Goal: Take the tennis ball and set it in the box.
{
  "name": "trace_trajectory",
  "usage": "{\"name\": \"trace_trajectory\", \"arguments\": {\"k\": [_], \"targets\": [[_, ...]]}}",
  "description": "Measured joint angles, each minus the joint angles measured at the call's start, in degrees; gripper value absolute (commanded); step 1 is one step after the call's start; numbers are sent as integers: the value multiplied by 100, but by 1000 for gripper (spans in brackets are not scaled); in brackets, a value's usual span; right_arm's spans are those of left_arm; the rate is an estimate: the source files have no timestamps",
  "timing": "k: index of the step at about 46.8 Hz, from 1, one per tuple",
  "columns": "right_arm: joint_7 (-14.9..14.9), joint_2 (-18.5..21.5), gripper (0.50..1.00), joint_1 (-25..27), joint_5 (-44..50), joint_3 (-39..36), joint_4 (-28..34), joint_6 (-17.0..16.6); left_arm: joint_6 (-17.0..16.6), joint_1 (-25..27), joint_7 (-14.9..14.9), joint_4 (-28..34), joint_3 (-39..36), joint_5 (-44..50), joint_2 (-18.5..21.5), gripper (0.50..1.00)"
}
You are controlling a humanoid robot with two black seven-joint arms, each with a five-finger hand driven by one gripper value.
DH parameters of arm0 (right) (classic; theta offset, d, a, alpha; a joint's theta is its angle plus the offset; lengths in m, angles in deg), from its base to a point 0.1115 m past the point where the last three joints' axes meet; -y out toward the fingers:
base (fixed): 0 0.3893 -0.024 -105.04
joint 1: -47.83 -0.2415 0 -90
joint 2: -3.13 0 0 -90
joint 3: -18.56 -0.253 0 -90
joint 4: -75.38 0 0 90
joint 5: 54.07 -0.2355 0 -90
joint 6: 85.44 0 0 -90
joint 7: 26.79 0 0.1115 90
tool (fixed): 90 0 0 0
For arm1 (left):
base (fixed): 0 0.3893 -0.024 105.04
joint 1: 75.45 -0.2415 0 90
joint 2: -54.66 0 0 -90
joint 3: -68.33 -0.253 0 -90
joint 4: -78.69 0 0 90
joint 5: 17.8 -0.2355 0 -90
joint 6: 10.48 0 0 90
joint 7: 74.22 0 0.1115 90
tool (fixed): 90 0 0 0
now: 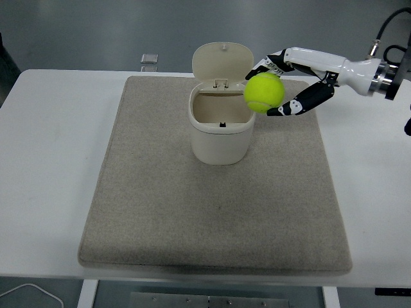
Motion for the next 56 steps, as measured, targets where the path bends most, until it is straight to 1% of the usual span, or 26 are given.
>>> {"name": "trace_trajectory", "arguments": {"k": [9, 19, 22, 23, 26, 28, 31, 36, 39, 46, 56], "targets": [[-222, 237, 613, 0, -186, 0, 4, 35, 3, 1, -1, 1, 0, 0, 0, 992], [-266, 428, 637, 3, -196, -5, 44, 67, 3, 1, -1, 1, 0, 0, 0, 992], [-278, 464, 643, 11, -195, -7, 55, 135, 3, 0, -1, 1, 0, 0, 0, 992], [-303, 477, 646, 14, -194, -8, 59, 160, 2, 0, -1, 1, 0, 0, 0, 992], [-464, 501, 676, 17, -190, -8, 62, 223, 0, 0, -1, 1, 0, 0, 0, 992], [-576, 511, 682, 18, -191, -8, 65, 263, -2, 0, -1, 1, 0, 0, 0, 990], [-648, 549, 701, 18, -190, -8, 65, 311, -3, 1, -1, 1, 0, 0, 0, 992], [-666, 571, 723, 27, -190, -8, 62, 378, -4, 1, -1, 1, 0, 0, 0, 992], [-666, 571, 754, 27, -191, -8, 62, 386, -4, 0, -1, 1, 0, 0, 0, 992], [-666, 571, 782, 27, -195, -8, 58, 417, 2, 1, 1, 1, 0, 0, 0, 992], [-666, 579, 795, 36, -196, -6, 54, 418, 3, 1, 2, 1, 0, 0, 0, 992]]}}
